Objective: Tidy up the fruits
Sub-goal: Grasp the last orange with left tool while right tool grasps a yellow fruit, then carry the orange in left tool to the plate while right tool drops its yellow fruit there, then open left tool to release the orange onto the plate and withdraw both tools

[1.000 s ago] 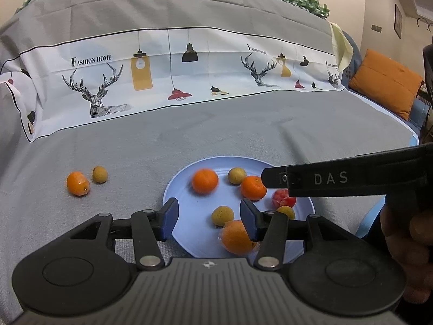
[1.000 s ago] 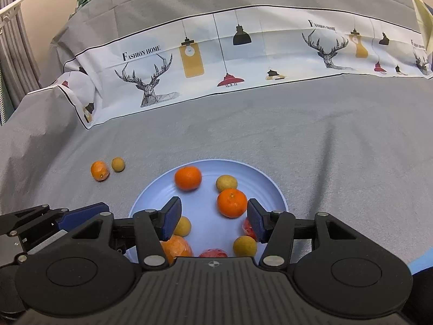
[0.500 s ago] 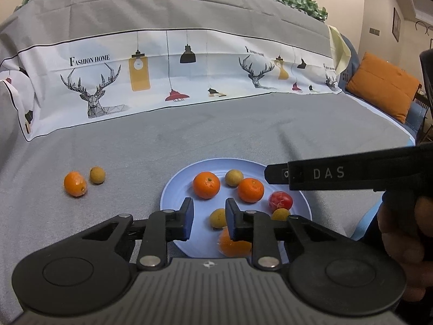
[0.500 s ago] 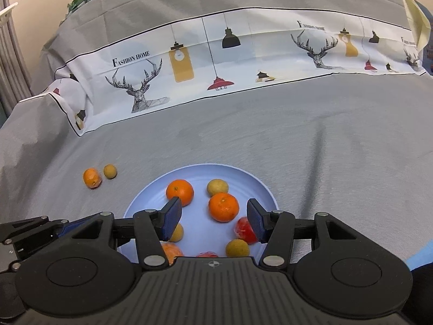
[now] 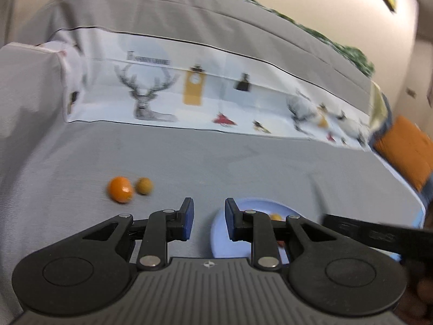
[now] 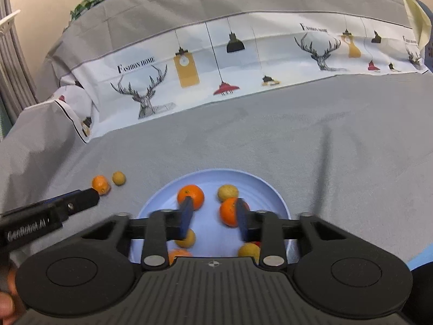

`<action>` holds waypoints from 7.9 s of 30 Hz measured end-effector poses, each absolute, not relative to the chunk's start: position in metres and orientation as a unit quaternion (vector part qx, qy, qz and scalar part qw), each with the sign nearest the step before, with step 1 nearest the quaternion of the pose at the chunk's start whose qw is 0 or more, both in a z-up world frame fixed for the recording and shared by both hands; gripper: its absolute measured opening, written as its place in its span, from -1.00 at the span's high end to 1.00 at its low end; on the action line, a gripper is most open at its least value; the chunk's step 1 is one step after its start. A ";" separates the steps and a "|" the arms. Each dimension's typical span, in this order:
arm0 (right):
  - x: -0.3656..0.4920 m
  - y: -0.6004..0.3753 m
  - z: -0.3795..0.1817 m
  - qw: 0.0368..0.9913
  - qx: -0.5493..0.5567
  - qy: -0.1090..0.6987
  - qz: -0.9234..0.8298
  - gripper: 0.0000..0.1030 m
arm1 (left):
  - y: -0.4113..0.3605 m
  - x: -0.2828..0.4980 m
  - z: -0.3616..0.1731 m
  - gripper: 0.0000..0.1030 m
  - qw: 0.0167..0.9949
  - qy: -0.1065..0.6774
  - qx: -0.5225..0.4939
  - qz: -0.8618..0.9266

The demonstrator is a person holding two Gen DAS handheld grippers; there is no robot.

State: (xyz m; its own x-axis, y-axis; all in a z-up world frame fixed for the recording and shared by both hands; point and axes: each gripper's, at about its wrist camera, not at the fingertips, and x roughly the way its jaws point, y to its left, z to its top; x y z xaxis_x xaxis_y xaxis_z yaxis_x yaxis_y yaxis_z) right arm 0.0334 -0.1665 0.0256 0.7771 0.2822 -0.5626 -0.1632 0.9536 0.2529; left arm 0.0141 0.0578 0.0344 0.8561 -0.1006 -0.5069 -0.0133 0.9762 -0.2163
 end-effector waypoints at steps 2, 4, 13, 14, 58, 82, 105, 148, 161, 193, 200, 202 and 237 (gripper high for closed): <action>0.032 -0.167 0.031 0.940 0.106 0.302 0.122 0.77 | 0.073 0.022 0.035 0.47 0.956 0.266 -0.120 -0.001; 0.033 -0.166 0.035 0.938 0.116 0.301 0.127 0.77 | 0.088 0.033 0.033 0.47 0.954 0.268 -0.130 0.024; 0.054 -0.146 0.039 0.920 0.127 0.323 0.179 0.75 | 0.119 0.071 0.009 0.39 0.936 0.308 -0.141 0.098; 0.058 -0.143 0.039 0.920 0.128 0.322 0.181 0.76 | 0.120 0.072 0.008 0.27 0.936 0.307 -0.141 0.100; 0.212 0.025 -0.035 0.850 0.097 0.440 0.273 0.50 | 0.163 0.109 -0.025 0.28 0.911 0.328 -0.182 0.173; 0.089 -0.103 0.062 0.900 0.119 0.335 0.251 0.50 | 0.121 0.051 0.026 0.30 0.945 0.269 -0.165 0.084; 0.004 -0.186 0.040 0.926 0.107 0.307 0.192 0.50 | 0.046 -0.024 0.048 0.30 0.951 0.287 -0.110 -0.023; 0.015 -0.164 0.021 0.920 0.069 0.340 0.182 0.50 | 0.030 -0.008 0.032 0.30 0.948 0.302 -0.087 -0.047; 0.022 -0.153 0.012 0.917 0.041 0.360 0.169 0.50 | 0.004 0.009 0.009 0.30 0.942 0.321 -0.049 -0.083; 0.022 -0.152 0.010 0.919 0.033 0.360 0.157 0.50 | 0.004 0.018 0.000 0.30 0.940 0.327 -0.053 -0.082; 0.023 -0.153 0.010 0.919 0.034 0.359 0.156 0.50 | 0.004 0.017 0.001 0.29 0.940 0.326 -0.056 -0.081; 0.023 -0.154 0.011 0.920 0.034 0.359 0.156 0.49 | 0.005 0.017 0.001 0.27 0.940 0.326 -0.057 -0.082; -0.013 -0.191 0.035 0.928 0.046 0.364 0.058 -0.99 | 0.015 -0.046 0.042 -0.99 0.935 0.349 -0.059 0.009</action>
